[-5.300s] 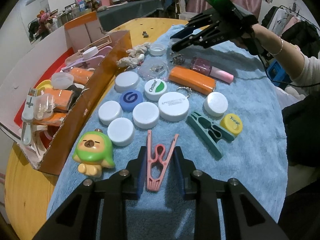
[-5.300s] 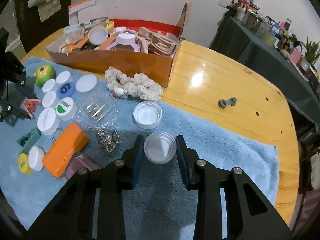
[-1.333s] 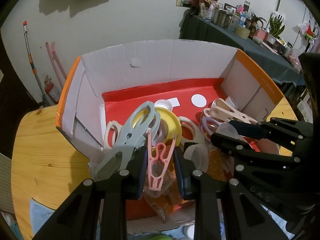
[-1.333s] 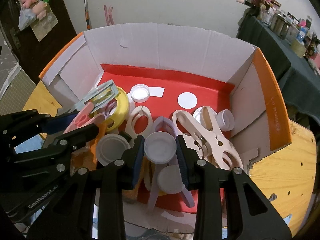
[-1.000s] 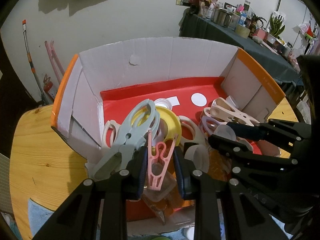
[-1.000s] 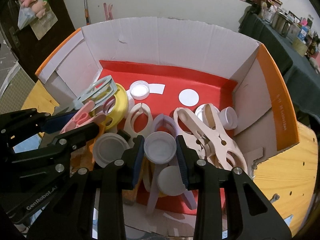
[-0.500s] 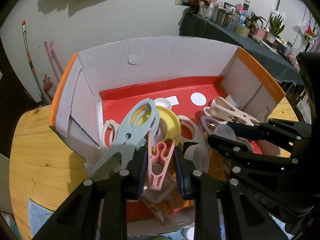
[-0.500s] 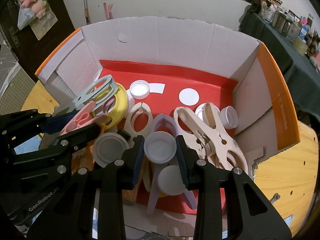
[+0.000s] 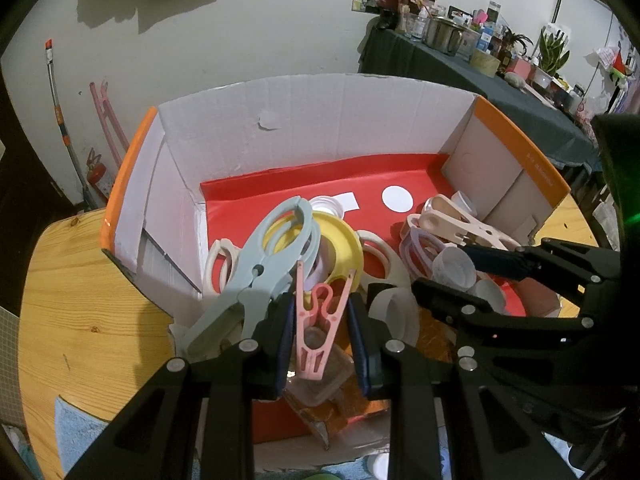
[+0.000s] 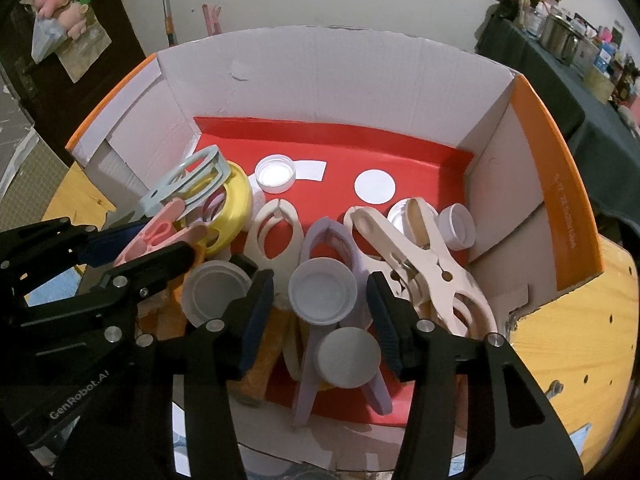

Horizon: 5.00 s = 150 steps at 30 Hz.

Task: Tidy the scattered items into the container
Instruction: 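Open the left tool releasing the pink clip while the right tool releases the clear container, then withdraw both open tools from the box back over the towel, then close the left tool on the green plastic clip while the right tool approaches a clear round cup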

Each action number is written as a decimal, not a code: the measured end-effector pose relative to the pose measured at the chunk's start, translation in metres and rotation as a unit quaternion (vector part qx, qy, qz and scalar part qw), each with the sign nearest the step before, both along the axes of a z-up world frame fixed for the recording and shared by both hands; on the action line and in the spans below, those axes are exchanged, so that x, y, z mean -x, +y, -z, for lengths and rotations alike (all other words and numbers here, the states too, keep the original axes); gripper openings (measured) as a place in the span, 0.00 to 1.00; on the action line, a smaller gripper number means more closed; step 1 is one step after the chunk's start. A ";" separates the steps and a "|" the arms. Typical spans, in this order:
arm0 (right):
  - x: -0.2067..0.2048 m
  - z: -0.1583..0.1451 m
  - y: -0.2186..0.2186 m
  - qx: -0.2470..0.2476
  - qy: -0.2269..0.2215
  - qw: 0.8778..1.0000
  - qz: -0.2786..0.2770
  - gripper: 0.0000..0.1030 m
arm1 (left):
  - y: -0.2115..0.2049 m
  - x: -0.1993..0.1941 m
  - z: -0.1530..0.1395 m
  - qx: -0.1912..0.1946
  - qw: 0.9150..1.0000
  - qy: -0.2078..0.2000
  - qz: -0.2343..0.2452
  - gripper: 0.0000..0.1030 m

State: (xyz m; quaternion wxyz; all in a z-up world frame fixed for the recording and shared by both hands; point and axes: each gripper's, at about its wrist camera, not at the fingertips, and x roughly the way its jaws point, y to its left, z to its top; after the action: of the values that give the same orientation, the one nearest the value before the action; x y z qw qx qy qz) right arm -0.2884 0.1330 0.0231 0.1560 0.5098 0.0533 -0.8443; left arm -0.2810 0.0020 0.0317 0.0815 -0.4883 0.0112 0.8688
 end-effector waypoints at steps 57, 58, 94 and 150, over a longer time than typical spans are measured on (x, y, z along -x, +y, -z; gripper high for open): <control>-0.132 -0.084 0.013 0.007 0.102 0.995 0.004 0.74 | -0.019 -0.133 -0.084 -0.002 0.994 0.107 0.036 0.63; -0.136 -0.083 0.015 0.008 0.103 0.995 0.005 0.74 | -0.019 -0.136 -0.082 -0.002 0.994 0.106 0.038 0.64; -0.262 0.004 0.049 0.021 0.033 0.998 0.050 0.81 | 0.015 -0.206 0.025 0.007 0.971 0.009 0.237 0.71; -0.133 0.036 0.090 -0.036 0.019 0.997 -0.070 0.38 | 0.041 -0.218 0.046 0.023 0.971 -0.039 0.233 0.39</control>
State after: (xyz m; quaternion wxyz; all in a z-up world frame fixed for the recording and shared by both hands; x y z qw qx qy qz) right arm -0.1553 0.2228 -0.0130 0.1947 0.4944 0.1223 -0.8383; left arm -0.0630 0.0430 -0.0142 0.2709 -0.5072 0.1417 0.8058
